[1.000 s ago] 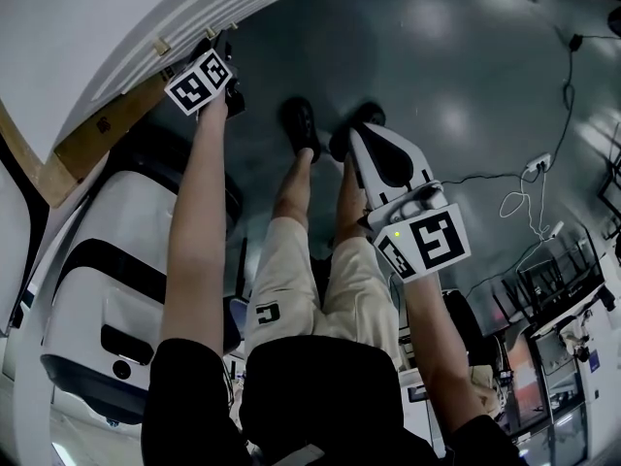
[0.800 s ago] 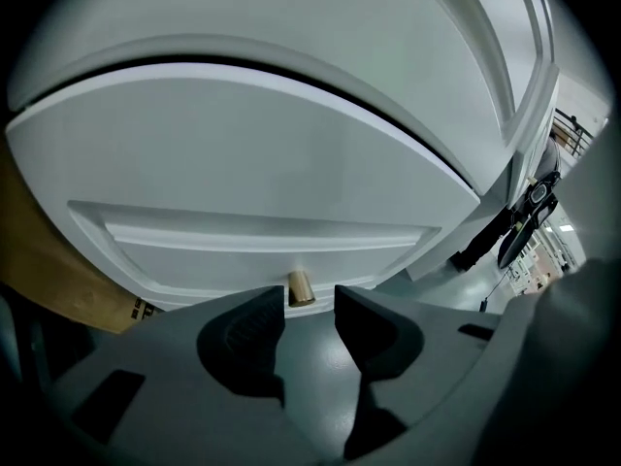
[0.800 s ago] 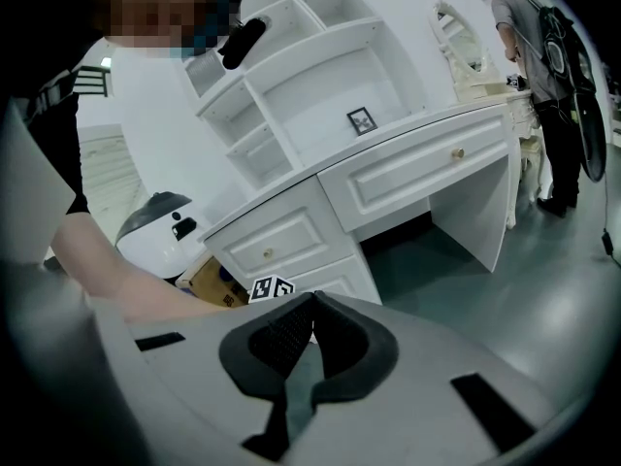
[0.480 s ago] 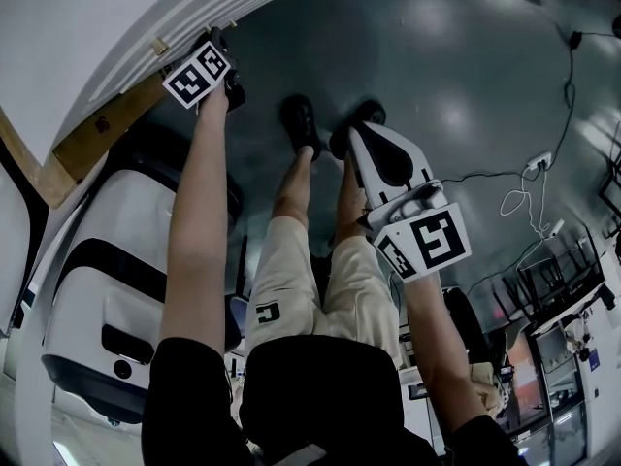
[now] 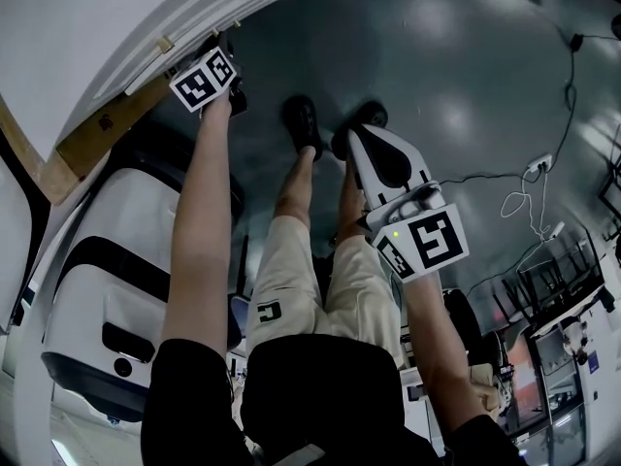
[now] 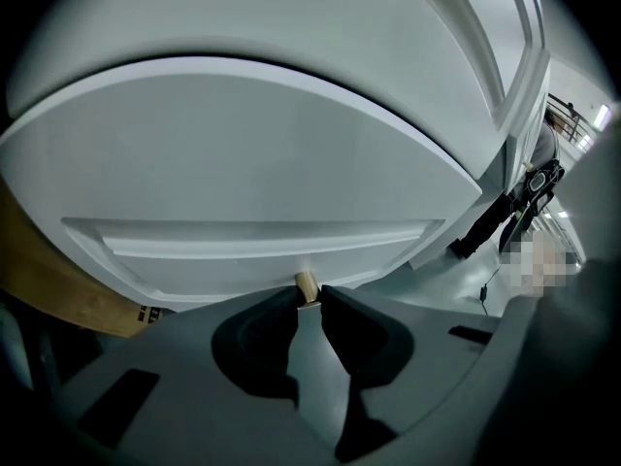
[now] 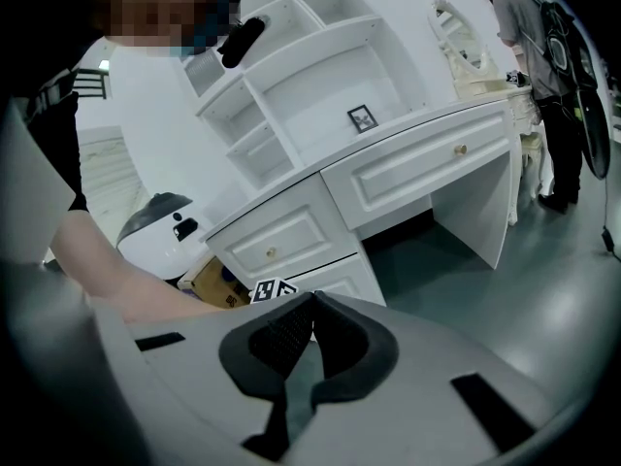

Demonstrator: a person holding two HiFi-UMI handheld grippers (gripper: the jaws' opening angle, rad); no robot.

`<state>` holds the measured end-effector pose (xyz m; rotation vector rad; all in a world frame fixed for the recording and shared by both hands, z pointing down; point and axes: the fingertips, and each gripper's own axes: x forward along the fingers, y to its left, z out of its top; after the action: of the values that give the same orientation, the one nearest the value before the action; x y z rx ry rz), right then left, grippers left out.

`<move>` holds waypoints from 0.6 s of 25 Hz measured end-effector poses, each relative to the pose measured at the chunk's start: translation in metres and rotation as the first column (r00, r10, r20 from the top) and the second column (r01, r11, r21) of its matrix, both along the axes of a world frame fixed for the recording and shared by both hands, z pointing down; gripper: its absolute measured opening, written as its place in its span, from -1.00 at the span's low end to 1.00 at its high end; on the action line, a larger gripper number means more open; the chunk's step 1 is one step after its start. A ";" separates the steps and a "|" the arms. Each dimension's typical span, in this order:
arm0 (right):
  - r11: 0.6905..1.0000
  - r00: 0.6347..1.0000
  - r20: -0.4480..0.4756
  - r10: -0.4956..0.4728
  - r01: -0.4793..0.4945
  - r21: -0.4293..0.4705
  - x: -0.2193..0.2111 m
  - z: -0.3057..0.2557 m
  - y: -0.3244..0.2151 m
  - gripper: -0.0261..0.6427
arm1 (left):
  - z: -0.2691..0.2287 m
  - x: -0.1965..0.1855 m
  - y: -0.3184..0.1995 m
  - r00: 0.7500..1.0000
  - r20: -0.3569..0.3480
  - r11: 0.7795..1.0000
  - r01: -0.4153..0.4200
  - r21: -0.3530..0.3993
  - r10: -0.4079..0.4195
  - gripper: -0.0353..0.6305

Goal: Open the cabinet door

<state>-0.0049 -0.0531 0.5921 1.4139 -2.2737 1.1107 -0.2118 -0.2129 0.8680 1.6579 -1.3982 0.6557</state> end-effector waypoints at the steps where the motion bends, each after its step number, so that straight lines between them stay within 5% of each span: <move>1: 1.000 1.000 0.001 -0.001 0.001 0.001 -0.001 0.000 0.000 -0.87 | 0.000 0.000 0.002 1.000 0.000 1.000 -0.002 -0.001 0.002 -0.64; 15: 1.000 1.000 0.009 0.002 -0.002 -0.007 0.005 0.004 0.016 -0.87 | 0.003 0.011 0.044 0.999 -0.009 0.999 -0.034 -0.010 0.034 -0.64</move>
<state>0.0004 -0.0372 0.5962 1.4112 -2.2726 1.1268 -0.2012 -0.1686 0.8711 1.6779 -1.3610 0.6736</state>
